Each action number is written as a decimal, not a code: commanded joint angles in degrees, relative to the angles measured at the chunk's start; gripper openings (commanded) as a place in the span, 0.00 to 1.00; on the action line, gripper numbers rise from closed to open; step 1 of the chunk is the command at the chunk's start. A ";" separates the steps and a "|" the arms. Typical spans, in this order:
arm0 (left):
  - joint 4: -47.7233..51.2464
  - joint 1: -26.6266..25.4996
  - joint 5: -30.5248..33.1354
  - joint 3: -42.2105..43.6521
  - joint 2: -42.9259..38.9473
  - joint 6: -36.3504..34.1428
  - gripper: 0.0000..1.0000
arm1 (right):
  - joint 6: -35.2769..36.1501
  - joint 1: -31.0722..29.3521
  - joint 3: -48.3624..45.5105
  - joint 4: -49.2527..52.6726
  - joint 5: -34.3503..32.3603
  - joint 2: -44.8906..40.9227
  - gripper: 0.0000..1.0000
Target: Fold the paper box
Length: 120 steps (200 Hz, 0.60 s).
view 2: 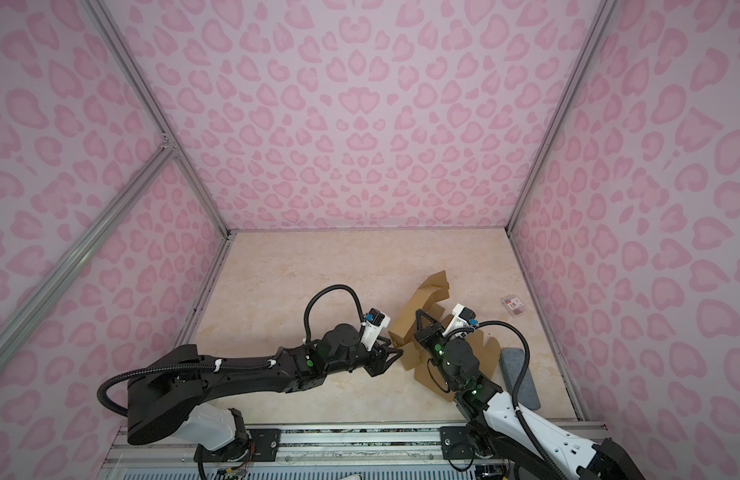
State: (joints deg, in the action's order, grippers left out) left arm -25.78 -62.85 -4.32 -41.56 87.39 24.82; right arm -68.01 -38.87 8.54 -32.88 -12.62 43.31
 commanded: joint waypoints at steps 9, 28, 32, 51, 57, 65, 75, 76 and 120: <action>-2.63 -0.08 -0.46 -0.93 1.28 0.42 0.54 | -2.53 -0.13 -1.90 2.52 -0.64 -0.40 0.00; -2.18 -0.04 0.28 -0.81 1.32 0.18 0.54 | -3.02 -0.63 -1.77 3.35 -1.43 -0.72 0.00; -2.11 -0.02 0.42 -0.68 1.35 0.10 0.54 | -3.01 -0.87 -1.69 3.75 -1.73 -0.80 0.00; -1.83 -0.11 1.03 -0.64 1.63 -0.08 0.55 | -3.22 -2.96 -0.69 7.47 -5.22 -2.09 0.00; -1.90 -0.17 1.13 -0.57 1.79 0.02 0.55 | -3.34 -3.78 -0.76 8.35 -6.67 -2.59 0.00; -2.07 -0.17 1.54 -0.63 1.96 0.22 0.55 | -4.06 -4.95 -0.79 9.94 -8.81 -3.28 0.00; -2.33 -0.30 1.84 -0.71 2.16 0.38 0.55 | -4.80 -6.10 -0.97 11.15 -10.98 -3.99 0.00; -2.29 -0.28 1.89 -0.71 2.12 0.40 0.55 | -4.91 -6.20 -1.01 11.25 -11.13 -4.05 0.00; -1.57 -0.43 5.50 -1.08 2.10 -0.13 0.55 | -7.60 -8.23 -0.71 14.48 -14.75 -5.27 0.00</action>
State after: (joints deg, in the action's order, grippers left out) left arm -25.78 -63.37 -1.98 -41.78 89.23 25.02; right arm -74.00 -46.28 7.70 -23.99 -24.47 38.44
